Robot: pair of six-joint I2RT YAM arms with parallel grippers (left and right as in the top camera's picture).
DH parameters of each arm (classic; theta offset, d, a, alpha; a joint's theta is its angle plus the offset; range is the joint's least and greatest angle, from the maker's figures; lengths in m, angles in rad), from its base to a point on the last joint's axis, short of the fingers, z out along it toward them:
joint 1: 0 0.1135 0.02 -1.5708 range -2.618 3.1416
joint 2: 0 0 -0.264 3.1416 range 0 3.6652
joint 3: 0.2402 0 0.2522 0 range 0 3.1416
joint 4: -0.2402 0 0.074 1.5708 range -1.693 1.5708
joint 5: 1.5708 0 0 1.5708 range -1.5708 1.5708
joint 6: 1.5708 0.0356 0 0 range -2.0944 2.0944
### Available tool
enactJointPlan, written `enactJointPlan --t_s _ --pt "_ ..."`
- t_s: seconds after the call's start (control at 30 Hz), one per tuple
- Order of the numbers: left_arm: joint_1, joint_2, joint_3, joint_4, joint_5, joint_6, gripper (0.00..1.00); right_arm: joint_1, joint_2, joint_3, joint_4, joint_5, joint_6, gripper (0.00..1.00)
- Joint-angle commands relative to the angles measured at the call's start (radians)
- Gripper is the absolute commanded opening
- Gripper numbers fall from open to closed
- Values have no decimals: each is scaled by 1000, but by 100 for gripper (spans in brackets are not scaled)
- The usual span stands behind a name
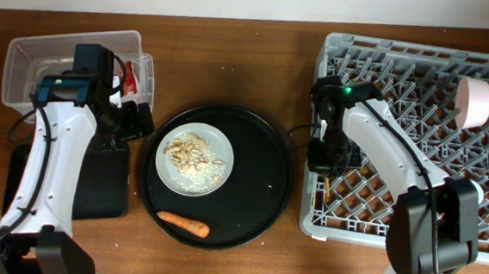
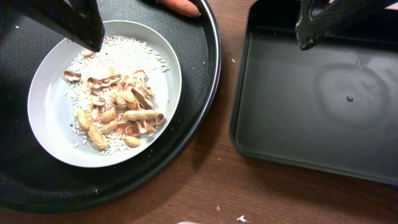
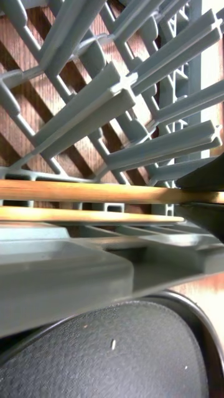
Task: Sort waste into correct bins and load items into the dishwasher rack
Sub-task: 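Insert the chopstick upright into the rack's left edge slots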
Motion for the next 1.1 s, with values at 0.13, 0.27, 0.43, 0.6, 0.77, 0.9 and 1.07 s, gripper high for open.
enactJointPlan --t_s 0.13,0.27,0.43,0.6,0.77,0.9,1.07 --pt "-3 -16 -3 -3 4 -3 98 -3 -45 48 26 -2 61 4" --pt "-3 -16 -3 -3 4 -3 98 -3 -66 81 26 16 68 4" --pt "-3 -16 -3 -3 4 -3 98 -3 -66 87 45 81 84 5" --pt "-3 -16 -3 -4 4 -3 98 -4 -62 87 66 101 84 16" --pt "-3 -16 -3 -4 4 -3 98 -4 -61 86 71 101 83 75" --pt "-3 -16 -3 -4 4 -3 98 -4 -61 86 67 101 83 75" --pt "-3 -16 -3 -4 4 -3 98 -3 -61 74 69 100 83 84"
